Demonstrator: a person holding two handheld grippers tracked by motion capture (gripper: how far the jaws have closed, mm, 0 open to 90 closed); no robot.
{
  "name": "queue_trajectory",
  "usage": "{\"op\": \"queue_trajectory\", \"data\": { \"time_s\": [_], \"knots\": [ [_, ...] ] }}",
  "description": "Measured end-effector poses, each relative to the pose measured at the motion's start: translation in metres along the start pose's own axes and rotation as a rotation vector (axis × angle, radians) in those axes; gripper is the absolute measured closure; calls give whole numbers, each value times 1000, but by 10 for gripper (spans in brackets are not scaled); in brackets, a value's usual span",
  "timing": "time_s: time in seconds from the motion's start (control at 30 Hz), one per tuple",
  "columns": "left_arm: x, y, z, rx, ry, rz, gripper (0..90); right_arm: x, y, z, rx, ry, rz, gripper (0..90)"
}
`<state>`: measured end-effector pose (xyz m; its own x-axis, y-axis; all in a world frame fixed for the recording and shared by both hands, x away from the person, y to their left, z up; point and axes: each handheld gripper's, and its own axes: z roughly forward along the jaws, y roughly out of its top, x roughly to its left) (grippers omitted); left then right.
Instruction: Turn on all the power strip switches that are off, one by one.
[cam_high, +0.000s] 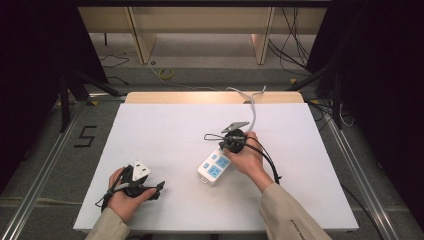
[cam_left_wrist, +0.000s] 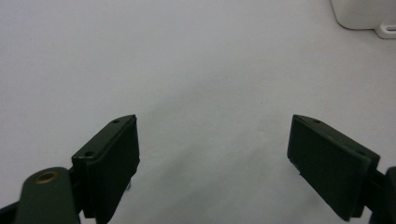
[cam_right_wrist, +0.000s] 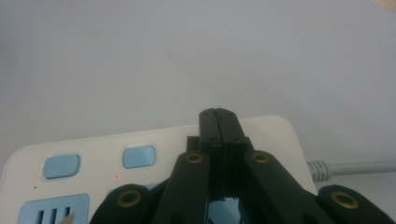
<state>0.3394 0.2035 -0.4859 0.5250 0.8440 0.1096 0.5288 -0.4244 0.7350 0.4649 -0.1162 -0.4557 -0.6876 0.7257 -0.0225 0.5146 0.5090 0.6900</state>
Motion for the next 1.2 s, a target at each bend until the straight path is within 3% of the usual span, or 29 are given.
{"op": "queue_trajectory", "data": {
  "time_s": [1.2],
  "knots": [
    [0, 0, 0, 1, 1, 1, 167, 14, 1, -12, -8, 29, -30, 900]
  ]
}}
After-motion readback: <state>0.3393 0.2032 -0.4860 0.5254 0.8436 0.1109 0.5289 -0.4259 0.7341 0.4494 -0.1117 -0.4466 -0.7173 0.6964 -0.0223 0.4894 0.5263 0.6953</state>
